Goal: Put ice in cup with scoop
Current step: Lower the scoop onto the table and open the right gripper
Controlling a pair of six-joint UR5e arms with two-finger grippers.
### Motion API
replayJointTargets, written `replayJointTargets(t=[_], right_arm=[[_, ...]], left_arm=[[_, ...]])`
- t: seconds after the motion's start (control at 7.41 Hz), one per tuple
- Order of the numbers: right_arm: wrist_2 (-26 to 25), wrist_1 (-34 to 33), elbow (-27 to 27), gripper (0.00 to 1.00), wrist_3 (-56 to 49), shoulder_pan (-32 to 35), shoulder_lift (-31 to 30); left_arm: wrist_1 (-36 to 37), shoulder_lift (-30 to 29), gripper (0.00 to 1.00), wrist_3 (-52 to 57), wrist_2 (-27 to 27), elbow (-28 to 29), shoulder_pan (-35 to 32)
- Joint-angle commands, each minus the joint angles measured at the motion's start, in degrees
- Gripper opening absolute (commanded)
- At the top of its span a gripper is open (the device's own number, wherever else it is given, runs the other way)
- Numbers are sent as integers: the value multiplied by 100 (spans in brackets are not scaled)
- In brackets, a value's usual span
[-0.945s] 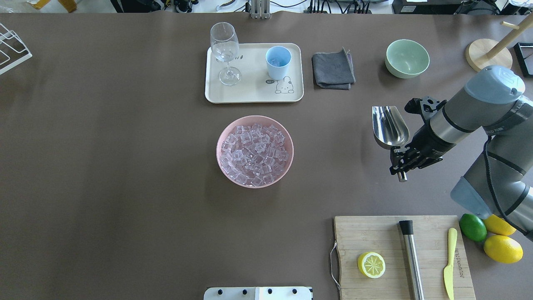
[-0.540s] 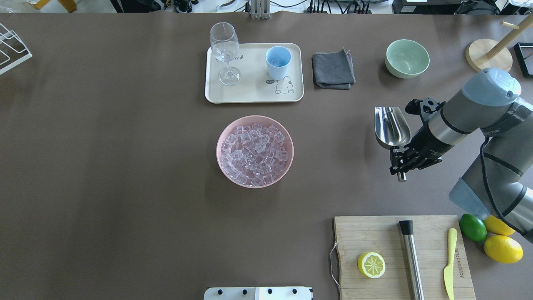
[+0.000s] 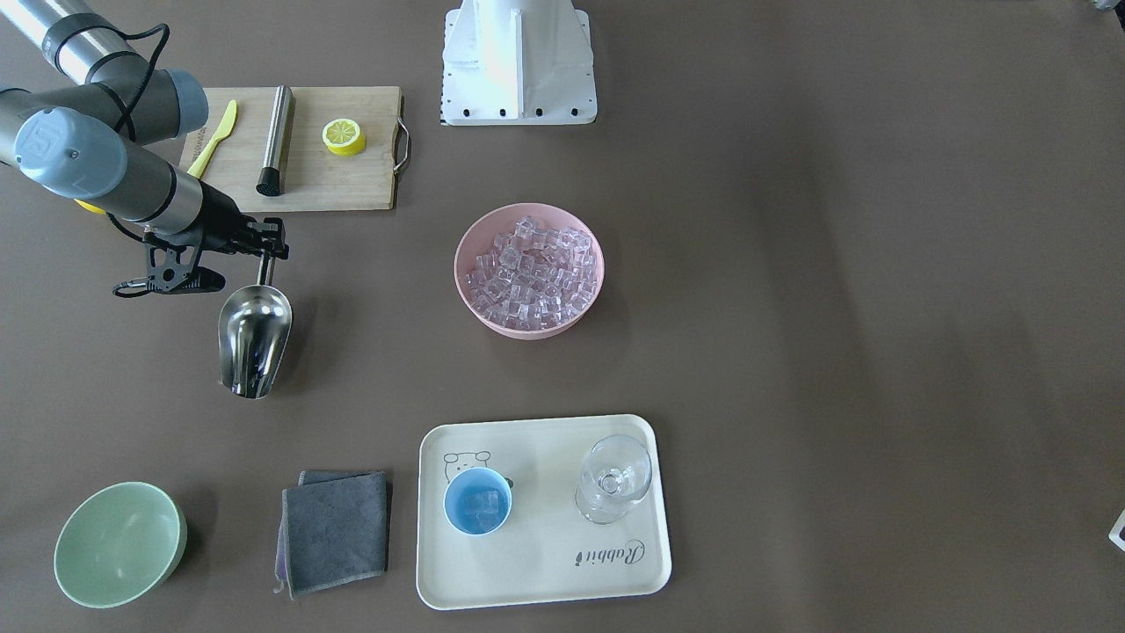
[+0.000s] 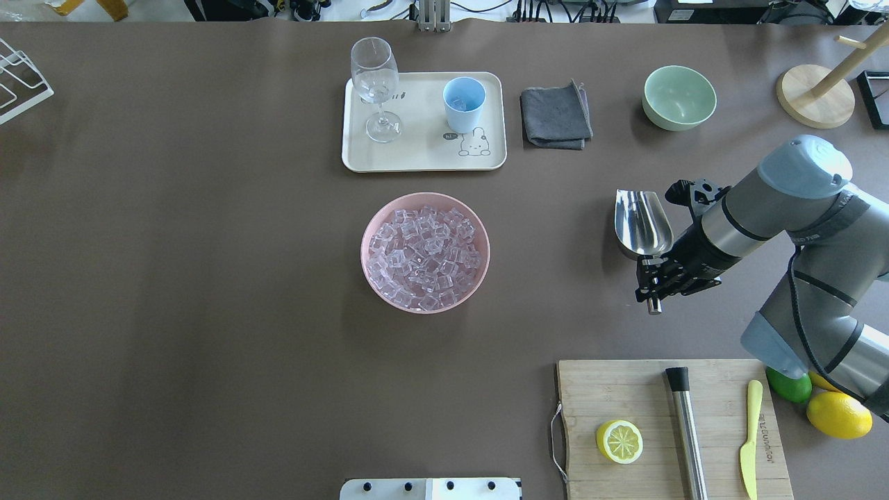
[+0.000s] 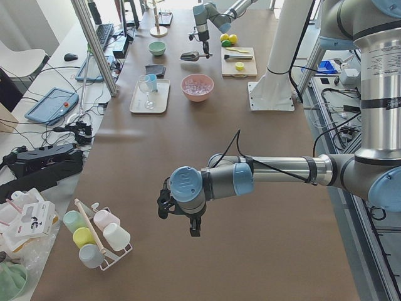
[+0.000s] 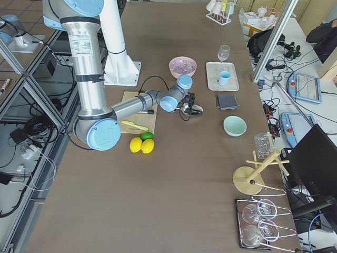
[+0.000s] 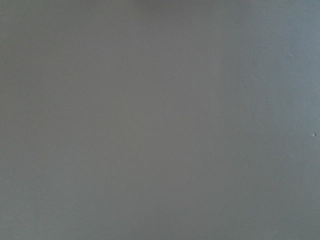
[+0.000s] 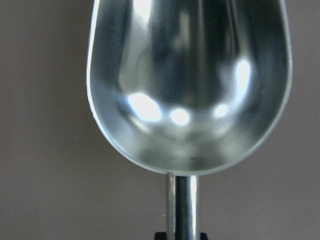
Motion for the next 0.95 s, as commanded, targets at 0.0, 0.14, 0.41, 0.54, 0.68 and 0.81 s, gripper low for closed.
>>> replayJointTargets(t=[0.0,0.14,0.41,0.54,0.68,0.81], right_arm=[[10,136,-31,0,105,-73,5],[10,127,-40,0,96,-73,5],[141,101,-49,22,26,-82,22],[238,83,3,64,69,-82,57],[300,66,12,88,79,-82,57],[309,74,21,99,70,-82,66]], left_arm=[[17,20,98,-4,2,80,8],[17,55,98,4,2,99,-10],[8,55,98,-4,2,55,43],[17,55,98,-4,2,55,34],[17,64,98,-4,2,55,17],[17,64,98,4,2,46,17]])
